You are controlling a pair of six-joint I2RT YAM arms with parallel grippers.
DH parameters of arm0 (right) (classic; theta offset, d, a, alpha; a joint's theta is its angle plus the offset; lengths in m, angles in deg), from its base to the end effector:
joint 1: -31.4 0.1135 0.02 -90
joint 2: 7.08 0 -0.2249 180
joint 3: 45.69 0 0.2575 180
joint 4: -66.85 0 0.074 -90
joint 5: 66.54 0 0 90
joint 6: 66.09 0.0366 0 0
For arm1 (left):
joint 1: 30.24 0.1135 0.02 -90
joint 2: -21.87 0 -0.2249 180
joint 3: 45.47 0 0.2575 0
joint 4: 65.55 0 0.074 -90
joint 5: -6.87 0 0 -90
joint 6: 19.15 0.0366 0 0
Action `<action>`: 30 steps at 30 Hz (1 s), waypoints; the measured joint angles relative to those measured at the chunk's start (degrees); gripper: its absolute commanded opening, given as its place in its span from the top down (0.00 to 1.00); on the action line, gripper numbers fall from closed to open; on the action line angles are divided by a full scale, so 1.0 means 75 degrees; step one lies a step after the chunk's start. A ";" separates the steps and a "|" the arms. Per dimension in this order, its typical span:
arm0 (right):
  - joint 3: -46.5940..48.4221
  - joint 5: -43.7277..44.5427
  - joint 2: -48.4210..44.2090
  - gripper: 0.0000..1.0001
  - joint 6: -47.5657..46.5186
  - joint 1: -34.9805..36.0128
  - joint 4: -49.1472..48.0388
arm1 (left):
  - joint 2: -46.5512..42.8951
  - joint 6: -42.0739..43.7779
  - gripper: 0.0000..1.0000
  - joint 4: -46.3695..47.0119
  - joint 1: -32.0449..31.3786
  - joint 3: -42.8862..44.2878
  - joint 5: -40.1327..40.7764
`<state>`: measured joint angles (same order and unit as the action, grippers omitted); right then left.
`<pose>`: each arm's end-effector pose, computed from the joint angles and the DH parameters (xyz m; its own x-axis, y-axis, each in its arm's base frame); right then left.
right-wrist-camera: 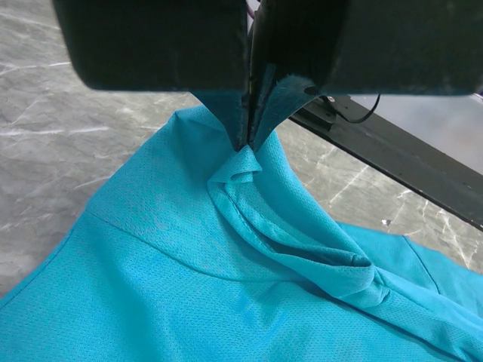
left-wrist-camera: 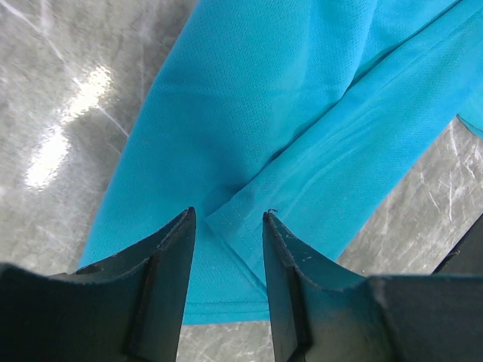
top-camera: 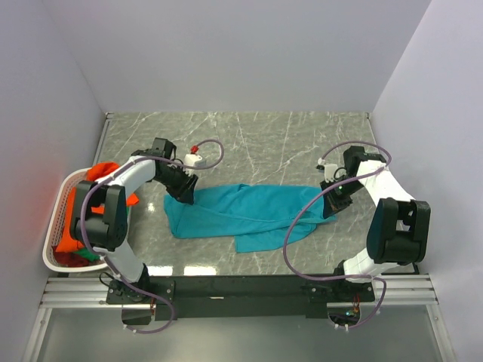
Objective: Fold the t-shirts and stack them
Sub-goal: Flatten the tshirt out
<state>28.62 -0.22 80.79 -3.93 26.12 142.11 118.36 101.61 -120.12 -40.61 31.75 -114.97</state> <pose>0.2644 -0.0097 0.1704 -0.9158 -0.3449 -0.2057 -0.3977 0.8500 0.3454 0.3091 -0.0762 0.1510 -0.6598 0.5624 -0.4983 0.7387 0.6070 -0.2931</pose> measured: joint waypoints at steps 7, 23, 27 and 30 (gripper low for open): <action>0.0006 0.0000 0.0000 1.00 0.0017 0.0006 0.0006 | 0.0338 -0.0003 0.57 0.0038 -0.0087 0.0009 0.0006; 0.0382 0.0003 0.0000 1.00 0.0044 0.0006 0.0085 | 0.0175 0.0361 0.99 -0.0568 -0.0108 0.0111 -0.0108; 0.0699 -0.0003 0.0006 1.00 0.0128 0.0006 0.0131 | -0.0271 0.0382 1.00 -0.0810 -0.0105 0.0230 -0.0172; 0.1163 0.0000 0.0017 1.00 0.0187 0.0006 0.0163 | -0.0458 0.0347 1.00 -0.0965 -0.0050 0.0580 -0.0207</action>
<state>37.34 -0.22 80.92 -2.53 26.16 143.33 114.93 104.22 -127.36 -40.98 36.10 -116.52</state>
